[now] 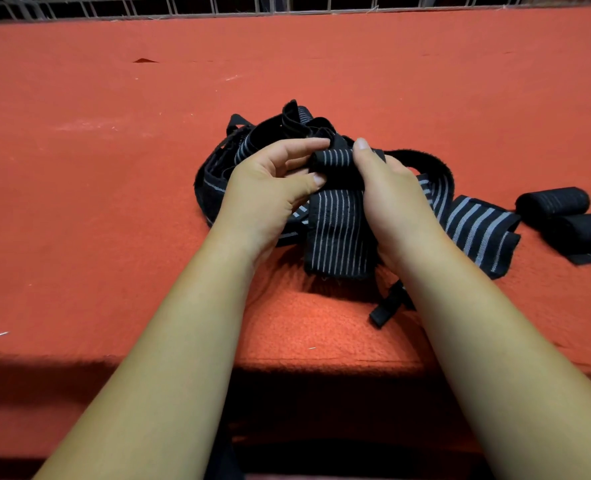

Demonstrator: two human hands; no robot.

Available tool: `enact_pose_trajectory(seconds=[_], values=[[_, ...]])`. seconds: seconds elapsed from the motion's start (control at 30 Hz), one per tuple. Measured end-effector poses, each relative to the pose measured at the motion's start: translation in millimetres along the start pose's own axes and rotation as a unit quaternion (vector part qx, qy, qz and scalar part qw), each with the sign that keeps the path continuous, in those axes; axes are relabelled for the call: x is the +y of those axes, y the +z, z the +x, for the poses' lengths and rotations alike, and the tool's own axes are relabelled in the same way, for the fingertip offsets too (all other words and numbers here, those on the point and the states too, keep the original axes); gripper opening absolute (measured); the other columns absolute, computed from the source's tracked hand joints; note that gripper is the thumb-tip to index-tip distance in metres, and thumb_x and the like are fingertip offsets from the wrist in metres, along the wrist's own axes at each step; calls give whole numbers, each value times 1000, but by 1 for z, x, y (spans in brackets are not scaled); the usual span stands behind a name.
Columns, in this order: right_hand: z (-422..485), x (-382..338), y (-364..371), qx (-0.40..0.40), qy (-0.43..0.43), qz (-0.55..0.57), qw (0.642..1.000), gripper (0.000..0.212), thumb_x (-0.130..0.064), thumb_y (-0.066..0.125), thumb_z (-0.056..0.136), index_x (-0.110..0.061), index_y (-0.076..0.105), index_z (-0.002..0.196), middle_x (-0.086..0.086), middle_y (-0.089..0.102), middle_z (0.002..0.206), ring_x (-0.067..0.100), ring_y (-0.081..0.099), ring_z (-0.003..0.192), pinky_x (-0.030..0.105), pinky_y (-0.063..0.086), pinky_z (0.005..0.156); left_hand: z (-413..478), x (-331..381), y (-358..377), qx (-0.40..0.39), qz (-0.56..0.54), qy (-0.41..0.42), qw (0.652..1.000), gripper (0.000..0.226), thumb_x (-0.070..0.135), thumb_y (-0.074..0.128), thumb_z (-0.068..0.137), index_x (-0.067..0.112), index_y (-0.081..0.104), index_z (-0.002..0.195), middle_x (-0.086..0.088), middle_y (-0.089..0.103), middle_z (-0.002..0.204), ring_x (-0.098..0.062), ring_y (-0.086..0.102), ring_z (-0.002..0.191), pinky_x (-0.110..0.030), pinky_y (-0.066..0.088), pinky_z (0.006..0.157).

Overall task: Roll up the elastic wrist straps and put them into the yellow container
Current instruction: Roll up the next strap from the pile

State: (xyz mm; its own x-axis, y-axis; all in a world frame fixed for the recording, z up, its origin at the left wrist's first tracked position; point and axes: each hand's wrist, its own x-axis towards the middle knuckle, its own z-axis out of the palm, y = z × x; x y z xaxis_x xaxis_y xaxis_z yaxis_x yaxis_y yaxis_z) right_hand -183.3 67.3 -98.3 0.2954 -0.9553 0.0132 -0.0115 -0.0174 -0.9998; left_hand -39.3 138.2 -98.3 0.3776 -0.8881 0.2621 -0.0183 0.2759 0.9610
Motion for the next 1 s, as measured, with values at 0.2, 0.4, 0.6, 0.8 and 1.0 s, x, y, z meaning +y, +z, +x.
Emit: enact_pose_trajectory(seconds=[0.2,0.4,0.6,0.8,1.0], values=[[-2,-2,1,16,-24,7,1000,54,-67,56,92,-27,69,126,-4,80,116,21,79,106,54,61,99,0,2,2,26,7,-26,999,44,-8,71,94,6,73,135,-9,81,120,-24,77,117,-41,60,106],[-9,-3,1,0,-58,-12,998,27,-48,54,107,-30,74,114,-5,82,110,15,79,105,53,60,102,-4,8,5,19,15,-28,999,29,11,73,97,32,86,112,-11,80,123,-24,72,116,-58,51,116],[-9,-3,2,12,-60,-50,997,83,-59,54,104,-24,23,172,-5,42,171,14,43,154,45,39,126,-7,10,9,9,-5,-33,999,29,5,67,104,29,84,104,-3,83,113,-23,77,117,-41,57,110],[-11,-1,3,2,-75,-48,996,83,-59,53,102,-33,19,172,-6,44,169,11,47,152,43,39,126,-6,13,9,19,-75,-59,995,20,5,68,104,12,78,120,-7,83,114,-19,79,110,-31,62,98],[-14,-4,3,-10,-118,-67,991,55,-41,54,111,-41,39,164,-11,60,151,8,60,136,42,48,119,-5,16,6,33,-113,-79,990,26,7,70,104,7,74,129,-3,82,99,-4,75,70,-16,56,63]])
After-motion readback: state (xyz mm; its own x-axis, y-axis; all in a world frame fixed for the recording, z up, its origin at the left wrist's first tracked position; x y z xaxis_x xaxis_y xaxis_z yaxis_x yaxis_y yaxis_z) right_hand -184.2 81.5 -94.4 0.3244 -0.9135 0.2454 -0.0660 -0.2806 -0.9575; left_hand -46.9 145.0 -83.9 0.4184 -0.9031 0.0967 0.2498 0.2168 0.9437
